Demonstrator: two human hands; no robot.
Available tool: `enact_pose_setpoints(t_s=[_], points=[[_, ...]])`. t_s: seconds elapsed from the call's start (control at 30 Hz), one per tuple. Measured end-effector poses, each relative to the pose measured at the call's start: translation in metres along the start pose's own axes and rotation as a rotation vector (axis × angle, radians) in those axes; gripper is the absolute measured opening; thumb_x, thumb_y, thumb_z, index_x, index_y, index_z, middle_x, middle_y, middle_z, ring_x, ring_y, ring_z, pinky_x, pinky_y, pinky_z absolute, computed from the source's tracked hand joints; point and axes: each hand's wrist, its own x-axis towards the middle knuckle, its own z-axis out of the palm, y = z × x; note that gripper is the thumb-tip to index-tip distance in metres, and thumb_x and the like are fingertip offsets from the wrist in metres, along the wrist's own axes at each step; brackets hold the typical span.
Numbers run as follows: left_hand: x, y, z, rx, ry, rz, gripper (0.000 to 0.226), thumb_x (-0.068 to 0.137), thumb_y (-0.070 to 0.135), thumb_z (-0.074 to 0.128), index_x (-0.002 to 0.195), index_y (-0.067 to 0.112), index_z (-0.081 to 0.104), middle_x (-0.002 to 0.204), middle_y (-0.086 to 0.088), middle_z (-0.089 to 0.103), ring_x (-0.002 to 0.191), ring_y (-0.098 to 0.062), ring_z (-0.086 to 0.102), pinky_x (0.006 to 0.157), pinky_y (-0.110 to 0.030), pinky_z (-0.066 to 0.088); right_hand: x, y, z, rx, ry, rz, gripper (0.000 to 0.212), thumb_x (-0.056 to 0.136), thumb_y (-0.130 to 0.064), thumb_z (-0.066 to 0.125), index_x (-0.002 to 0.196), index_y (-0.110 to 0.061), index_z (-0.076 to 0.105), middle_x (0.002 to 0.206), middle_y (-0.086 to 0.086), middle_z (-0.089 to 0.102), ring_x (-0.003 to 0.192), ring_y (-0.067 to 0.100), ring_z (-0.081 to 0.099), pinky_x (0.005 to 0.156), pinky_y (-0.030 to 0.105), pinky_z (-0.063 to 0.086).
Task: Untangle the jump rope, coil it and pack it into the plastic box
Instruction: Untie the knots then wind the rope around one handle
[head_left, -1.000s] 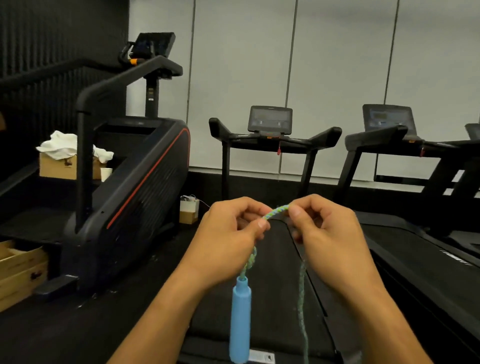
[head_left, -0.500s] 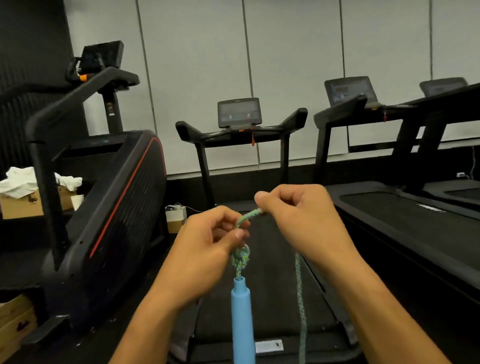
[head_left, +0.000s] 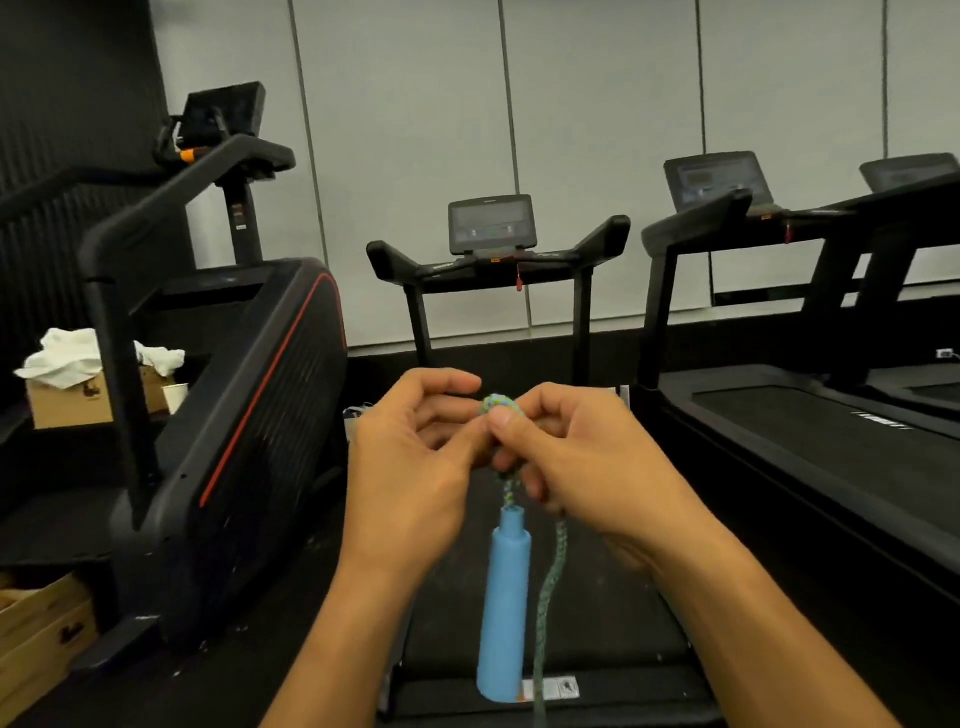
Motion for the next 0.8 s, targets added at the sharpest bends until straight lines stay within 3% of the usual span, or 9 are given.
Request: enact_pose_setpoints(t_s=[0.17, 0.3, 0.47, 0.6, 0.7, 0.8], points=[[0.003, -0.005, -0.003, 0.062, -0.087, -0.033, 0.019, 0.084, 0.001, 0.073, 0.096, 0.015, 0.071, 0.09, 0.0, 0.076, 0.085, -0.012, 0.074, 0.078, -0.029, 0.06, 0.004, 0.003, -0.002, 0.026, 0.045, -0.083, 0.017, 0.097, -0.017, 0.057, 0.085, -0.014, 0.07, 0.06, -0.002, 0.064, 0.048, 0.002, 0.049, 0.046, 0.012, 0.036], [0.002, -0.009, -0.005, 0.16, -0.2, -0.124, 0.027, 0.092, 0.004, 0.065, 0.104, 0.028, 0.07, 0.101, 0.005, 0.074, 0.095, -0.014, 0.072, 0.085, -0.04, 0.059, 0.005, 0.001, -0.004, 0.119, 0.089, -0.057, 0.021, 0.099, -0.014, 0.053, 0.085, -0.009, 0.068, 0.087, 0.013, 0.073, 0.057, 0.015, 0.054, 0.045, 0.012, 0.037], [0.001, -0.014, -0.004, 0.19, -0.152, -0.214, 0.028, 0.091, 0.01, 0.068, 0.107, 0.033, 0.066, 0.103, 0.006, 0.072, 0.094, -0.015, 0.072, 0.085, -0.045, 0.06, 0.006, -0.002, -0.01, 0.314, 0.08, 0.021, 0.023, 0.098, -0.01, 0.046, 0.078, -0.008, 0.058, 0.097, 0.017, 0.075, 0.06, 0.02, 0.059, 0.052, 0.03, 0.034], [0.003, -0.012, -0.003, 0.192, -0.042, -0.179, 0.023, 0.087, 0.008, 0.072, 0.101, 0.027, 0.068, 0.082, 0.0, 0.075, 0.083, -0.012, 0.072, 0.081, -0.036, 0.059, 0.007, -0.003, -0.014, 0.508, 0.057, 0.025, 0.024, 0.094, -0.006, 0.044, 0.072, -0.005, 0.054, 0.093, 0.025, 0.073, 0.067, 0.027, 0.064, 0.06, 0.033, 0.049], [0.003, -0.01, -0.002, 0.155, -0.045, -0.177, 0.018, 0.088, 0.006, 0.07, 0.095, 0.023, 0.071, 0.087, 0.0, 0.074, 0.084, -0.012, 0.071, 0.077, -0.032, 0.059, 0.007, 0.0, -0.015, 0.587, 0.017, 0.038, 0.027, 0.093, -0.01, 0.045, 0.069, -0.006, 0.057, 0.091, 0.024, 0.072, 0.073, 0.03, 0.067, 0.072, 0.04, 0.056], [0.002, -0.012, -0.001, 0.062, -0.157, -0.246, 0.018, 0.091, 0.008, 0.068, 0.103, 0.022, 0.069, 0.096, 0.0, 0.075, 0.091, -0.014, 0.073, 0.08, -0.035, 0.058, 0.005, 0.0, -0.015, 0.654, 0.016, 0.064, 0.031, 0.093, -0.014, 0.046, 0.065, -0.007, 0.056, 0.077, 0.018, 0.068, 0.066, 0.026, 0.062, 0.073, 0.042, 0.056]])
